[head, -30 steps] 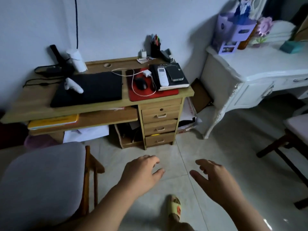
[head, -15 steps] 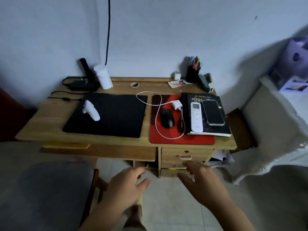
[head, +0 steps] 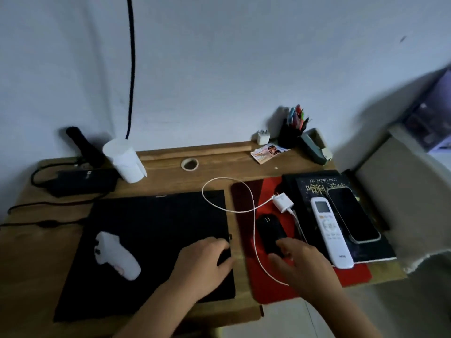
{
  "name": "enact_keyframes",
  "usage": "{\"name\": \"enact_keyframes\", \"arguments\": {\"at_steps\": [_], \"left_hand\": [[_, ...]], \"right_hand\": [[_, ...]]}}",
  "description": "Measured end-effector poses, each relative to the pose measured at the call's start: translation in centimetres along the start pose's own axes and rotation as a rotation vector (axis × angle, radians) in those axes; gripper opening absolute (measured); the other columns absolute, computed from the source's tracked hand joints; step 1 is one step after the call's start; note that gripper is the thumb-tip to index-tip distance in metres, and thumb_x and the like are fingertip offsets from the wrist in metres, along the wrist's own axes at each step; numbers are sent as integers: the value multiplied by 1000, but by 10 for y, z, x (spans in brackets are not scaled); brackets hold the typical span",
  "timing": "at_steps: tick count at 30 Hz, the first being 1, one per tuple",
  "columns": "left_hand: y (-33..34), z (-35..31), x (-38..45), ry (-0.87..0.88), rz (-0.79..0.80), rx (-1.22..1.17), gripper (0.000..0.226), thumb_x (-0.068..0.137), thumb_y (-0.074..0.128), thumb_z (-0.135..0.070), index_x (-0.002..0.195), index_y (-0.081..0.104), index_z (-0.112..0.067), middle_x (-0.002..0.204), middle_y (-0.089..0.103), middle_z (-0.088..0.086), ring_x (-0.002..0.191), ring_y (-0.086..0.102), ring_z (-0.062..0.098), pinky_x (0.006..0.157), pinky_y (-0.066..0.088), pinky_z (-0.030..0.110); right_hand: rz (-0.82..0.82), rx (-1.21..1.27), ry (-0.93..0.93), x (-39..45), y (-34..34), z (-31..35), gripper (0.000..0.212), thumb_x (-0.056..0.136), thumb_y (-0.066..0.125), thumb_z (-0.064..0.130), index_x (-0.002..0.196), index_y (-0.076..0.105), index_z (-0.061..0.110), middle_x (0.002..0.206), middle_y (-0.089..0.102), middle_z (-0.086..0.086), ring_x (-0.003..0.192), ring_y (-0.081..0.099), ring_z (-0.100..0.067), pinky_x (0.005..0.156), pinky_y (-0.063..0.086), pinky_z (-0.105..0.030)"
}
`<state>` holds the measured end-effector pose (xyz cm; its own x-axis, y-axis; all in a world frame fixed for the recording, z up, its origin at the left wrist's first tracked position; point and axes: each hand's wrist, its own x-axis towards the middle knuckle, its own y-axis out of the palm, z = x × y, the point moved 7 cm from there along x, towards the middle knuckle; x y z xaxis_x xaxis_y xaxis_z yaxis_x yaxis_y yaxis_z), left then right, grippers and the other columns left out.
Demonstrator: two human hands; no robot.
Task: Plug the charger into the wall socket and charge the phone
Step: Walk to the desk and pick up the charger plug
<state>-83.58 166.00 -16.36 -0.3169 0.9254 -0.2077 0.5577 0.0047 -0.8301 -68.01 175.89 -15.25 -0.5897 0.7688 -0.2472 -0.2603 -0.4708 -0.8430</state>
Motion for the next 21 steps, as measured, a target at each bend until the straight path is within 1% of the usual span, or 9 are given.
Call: {"name": "enact_keyframes", "arguments": {"at_steps": [2, 5, 7, 8, 10, 13, 16, 21], "left_hand": [[4, -1, 19, 46, 35, -22, 32, 84, 50, -49, 109, 58, -31, 102, 63, -12, 86, 59, 4, 70, 48, 20], [17, -3, 36, 75, 77, -36, 28, 83, 51, -49, 103, 58, -32, 95, 60, -15, 85, 58, 4, 62, 39, 16], [24, -3, 45, 69, 101, -45, 28, 83, 51, -50, 103, 58, -32, 94, 59, -15, 85, 58, 4, 63, 40, 17], [28, -2, 48, 60, 107, -46, 30, 83, 51, -50, 105, 58, -31, 98, 60, -14, 88, 58, 5, 66, 42, 18], [31, 1, 53, 34, 112, -48, 35, 83, 51, -51, 110, 58, -30, 106, 62, -12, 92, 59, 5, 71, 44, 20], [34, 2, 64, 1, 122, -35, 36, 83, 51, -52, 111, 58, -30, 106, 63, -11, 93, 59, 7, 75, 49, 24], [32, -2, 80, -21, 123, -32, 40, 82, 51, -52, 115, 56, -31, 108, 63, -11, 96, 60, 6, 79, 51, 26], [30, -10, 102, -55, 115, -9, 41, 83, 51, -51, 118, 55, -30, 114, 62, -12, 98, 58, 4, 80, 49, 23]], "right_hand": [[29, -18, 59, 11, 3, -5, 35, 84, 54, 44, 111, 58, 23, 104, 65, 2, 91, 62, -15, 78, 52, -33], [11, -27, 111, 25, 0, -13, 27, 83, 56, 42, 96, 60, 19, 94, 66, 0, 82, 61, -16, 73, 53, -36], [13, -53, 122, 37, -2, -18, 26, 83, 55, 43, 90, 59, 18, 90, 65, -1, 79, 60, -17, 71, 52, -37], [18, -61, 127, 42, -3, -21, 27, 83, 54, 44, 90, 58, 18, 89, 64, -1, 79, 59, -17, 70, 52, -36], [10, -59, 137, 53, -7, -26, 27, 83, 54, 44, 90, 58, 18, 89, 63, -2, 81, 60, -20, 69, 51, -35], [-33, -40, 165, 67, -12, -40, 28, 82, 56, 43, 93, 60, 17, 93, 64, -4, 88, 60, -25, 69, 47, -34], [-55, -52, 172, 84, -13, -53, 27, 81, 57, 39, 90, 59, 14, 93, 63, -8, 91, 60, -29, 69, 44, -36], [-105, -75, 149, 126, -12, -65, 32, 80, 56, 27, 106, 58, 9, 110, 61, -11, 107, 52, -31, 79, 44, -39]]}}
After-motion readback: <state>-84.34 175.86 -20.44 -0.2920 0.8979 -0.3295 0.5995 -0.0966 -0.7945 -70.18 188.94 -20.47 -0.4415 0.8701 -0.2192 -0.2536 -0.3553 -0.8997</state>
